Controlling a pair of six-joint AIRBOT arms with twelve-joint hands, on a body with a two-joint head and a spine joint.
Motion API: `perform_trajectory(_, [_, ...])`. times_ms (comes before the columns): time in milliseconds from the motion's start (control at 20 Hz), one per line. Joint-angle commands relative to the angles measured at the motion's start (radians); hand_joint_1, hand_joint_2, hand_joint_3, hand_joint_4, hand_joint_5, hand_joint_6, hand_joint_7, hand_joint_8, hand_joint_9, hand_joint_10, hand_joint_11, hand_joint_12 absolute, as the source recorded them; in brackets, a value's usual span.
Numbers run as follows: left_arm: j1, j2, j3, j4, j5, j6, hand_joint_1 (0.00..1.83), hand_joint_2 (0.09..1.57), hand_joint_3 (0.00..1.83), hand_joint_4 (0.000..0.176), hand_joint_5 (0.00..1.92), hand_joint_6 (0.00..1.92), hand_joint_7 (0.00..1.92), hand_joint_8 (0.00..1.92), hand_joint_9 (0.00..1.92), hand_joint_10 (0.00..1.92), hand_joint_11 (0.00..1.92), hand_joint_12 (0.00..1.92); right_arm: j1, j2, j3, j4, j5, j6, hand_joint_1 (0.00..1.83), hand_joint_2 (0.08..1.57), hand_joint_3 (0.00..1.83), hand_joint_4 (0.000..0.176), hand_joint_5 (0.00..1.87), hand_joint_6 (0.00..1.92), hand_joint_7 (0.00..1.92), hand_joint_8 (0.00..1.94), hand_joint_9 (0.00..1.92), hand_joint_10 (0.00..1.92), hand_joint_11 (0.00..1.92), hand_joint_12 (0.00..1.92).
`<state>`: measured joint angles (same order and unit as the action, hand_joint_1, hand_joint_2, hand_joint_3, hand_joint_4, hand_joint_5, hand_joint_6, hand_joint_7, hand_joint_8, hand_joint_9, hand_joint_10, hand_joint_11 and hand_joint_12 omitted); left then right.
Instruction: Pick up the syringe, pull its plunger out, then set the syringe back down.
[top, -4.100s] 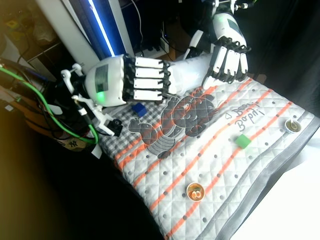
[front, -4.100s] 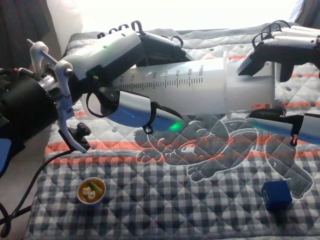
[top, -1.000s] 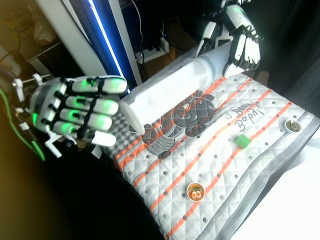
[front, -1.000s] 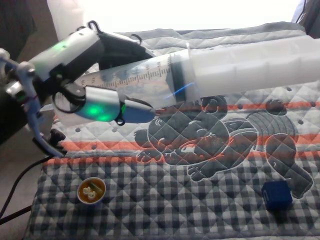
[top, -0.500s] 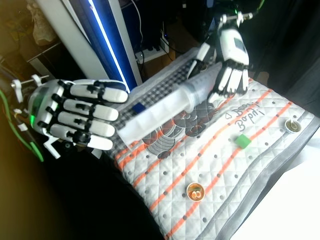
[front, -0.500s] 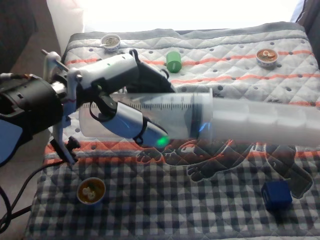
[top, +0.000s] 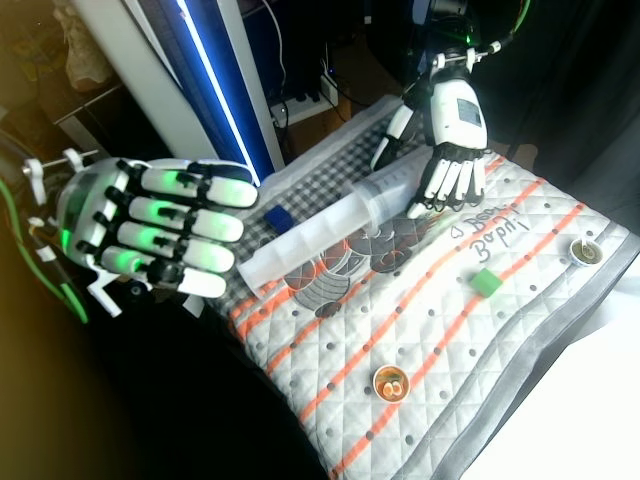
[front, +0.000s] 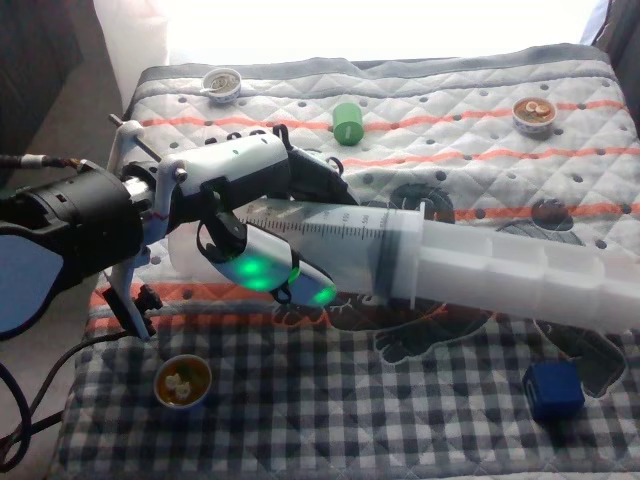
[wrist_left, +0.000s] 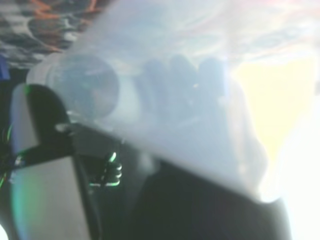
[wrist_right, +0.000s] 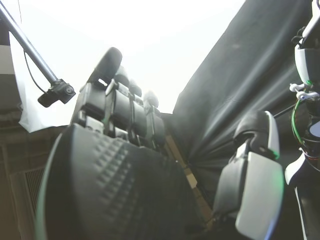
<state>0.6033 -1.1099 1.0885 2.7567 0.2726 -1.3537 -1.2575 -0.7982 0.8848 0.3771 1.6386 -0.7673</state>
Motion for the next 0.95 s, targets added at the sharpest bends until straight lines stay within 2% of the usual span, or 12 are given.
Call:
perform_trajectory(0, [-0.01, -0.003, 0.002, -0.001, 0.129, -0.008, 0.93, 0.97, 0.0, 0.034, 0.2, 0.04, 0.04, 0.0, 0.01, 0.09, 0.0, 0.89, 0.012, 0.002, 0.0, -0.001, 0.123, 0.001, 0.69, 0.95, 0.01, 0.031, 0.15, 0.01, 0.14, 0.0, 0.17, 0.01, 0.0, 1.03])
perform_trajectory(150, [0.01, 0.021, -0.028, -0.018, 0.196, -0.008, 0.82, 0.9, 0.0, 0.114, 0.01, 0.0, 0.0, 0.0, 0.0, 0.0, 0.0, 0.63, 0.012, 0.002, 0.0, -0.001, 0.123, 0.001, 0.67, 0.94, 0.0, 0.038, 0.15, 0.0, 0.15, 0.0, 0.17, 0.01, 0.0, 1.03])
perform_trajectory(250, [0.036, 0.062, -0.077, -0.026, 0.304, -0.028, 0.75, 0.9, 0.0, 0.091, 0.05, 0.0, 0.0, 0.0, 0.01, 0.0, 0.0, 0.69, 0.012, 0.002, -0.001, -0.001, 0.123, 0.001, 0.64, 0.94, 0.0, 0.038, 0.15, 0.01, 0.16, 0.0, 0.19, 0.01, 0.0, 1.05])
perform_trajectory(300, [0.05, 0.08, -0.093, -0.009, 0.352, -0.074, 0.67, 0.95, 0.02, 0.036, 0.08, 0.01, 0.03, 0.01, 0.06, 0.02, 0.0, 0.69, 0.012, 0.002, -0.002, -0.001, 0.123, 0.001, 0.64, 0.95, 0.0, 0.034, 0.13, 0.0, 0.13, 0.0, 0.17, 0.0, 0.0, 1.04])
perform_trajectory(400, [0.089, 0.126, -0.114, 0.072, 0.486, -0.29, 0.66, 1.04, 0.02, 0.027, 0.12, 0.01, 0.09, 0.01, 0.08, 0.02, 0.0, 0.44, 0.012, 0.002, -0.003, -0.001, 0.123, 0.001, 0.64, 0.94, 0.0, 0.038, 0.14, 0.0, 0.17, 0.01, 0.2, 0.01, 0.0, 1.08])
perform_trajectory(450, [0.107, 0.148, -0.121, 0.103, 0.559, -0.384, 0.67, 1.07, 0.01, 0.012, 0.14, 0.01, 0.11, 0.01, 0.09, 0.02, 0.0, 0.51, 0.014, 0.002, -0.005, -0.001, 0.123, 0.001, 0.63, 0.92, 0.0, 0.044, 0.17, 0.01, 0.21, 0.02, 0.23, 0.02, 0.0, 1.13])
perform_trajectory(500, [0.125, 0.179, -0.133, 0.142, 0.655, -0.482, 0.73, 1.12, 0.01, 0.002, 0.21, 0.02, 0.19, 0.02, 0.18, 0.05, 0.0, 0.95, 0.02, 0.003, -0.006, -0.005, 0.123, 0.001, 0.64, 0.93, 0.0, 0.039, 0.19, 0.02, 0.21, 0.01, 0.22, 0.02, 0.0, 1.08])
perform_trajectory(550, [0.133, 0.203, -0.149, 0.154, 0.718, -0.508, 0.65, 1.17, 0.02, 0.017, 0.21, 0.02, 0.22, 0.02, 0.24, 0.07, 0.0, 1.18, 0.027, 0.003, -0.007, -0.015, 0.123, 0.001, 0.66, 0.94, 0.0, 0.038, 0.22, 0.03, 0.23, 0.02, 0.24, 0.03, 0.0, 1.07])
perform_trajectory(600, [0.137, 0.221, -0.165, 0.158, 0.767, -0.509, 0.54, 1.19, 0.01, 0.05, 0.25, 0.02, 0.31, 0.02, 0.35, 0.06, 0.03, 1.12, 0.035, 0.003, -0.007, -0.025, 0.123, 0.0, 0.7, 0.96, 0.01, 0.0, 0.26, 0.05, 0.29, 0.03, 0.29, 0.05, 0.0, 1.13])
perform_trajectory(700, [0.145, 0.266, -0.203, 0.169, 0.93, -0.506, 0.6, 1.23, 0.0, 0.0, 0.35, 0.01, 0.45, 0.01, 0.5, 0.03, 0.16, 0.98, 0.081, 0.01, -0.011, -0.062, 0.123, -0.052, 0.62, 1.1, 0.02, 0.0, 0.36, 0.08, 0.39, 0.04, 0.39, 0.08, 0.0, 1.21])
perform_trajectory(850, [0.124, 0.309, -0.238, 0.181, 1.101, -0.431, 0.62, 1.29, 0.0, 0.0, 0.28, 0.0, 0.46, 0.0, 0.56, 0.01, 0.29, 0.87, 0.171, 0.038, -0.021, -0.114, 0.124, -0.147, 0.73, 1.18, 0.01, 0.043, 0.43, 0.12, 0.41, 0.02, 0.44, 0.08, 0.0, 1.16])
perform_trajectory(900, [0.119, 0.317, -0.247, 0.188, 1.134, -0.41, 0.59, 1.3, 0.0, 0.002, 0.32, 0.0, 0.43, 0.0, 0.6, 0.01, 0.37, 0.82, 0.194, 0.04, -0.023, -0.129, 0.124, -0.158, 0.71, 1.17, 0.0, 0.049, 0.31, 0.07, 0.38, 0.0, 0.41, 0.07, 0.0, 1.22])
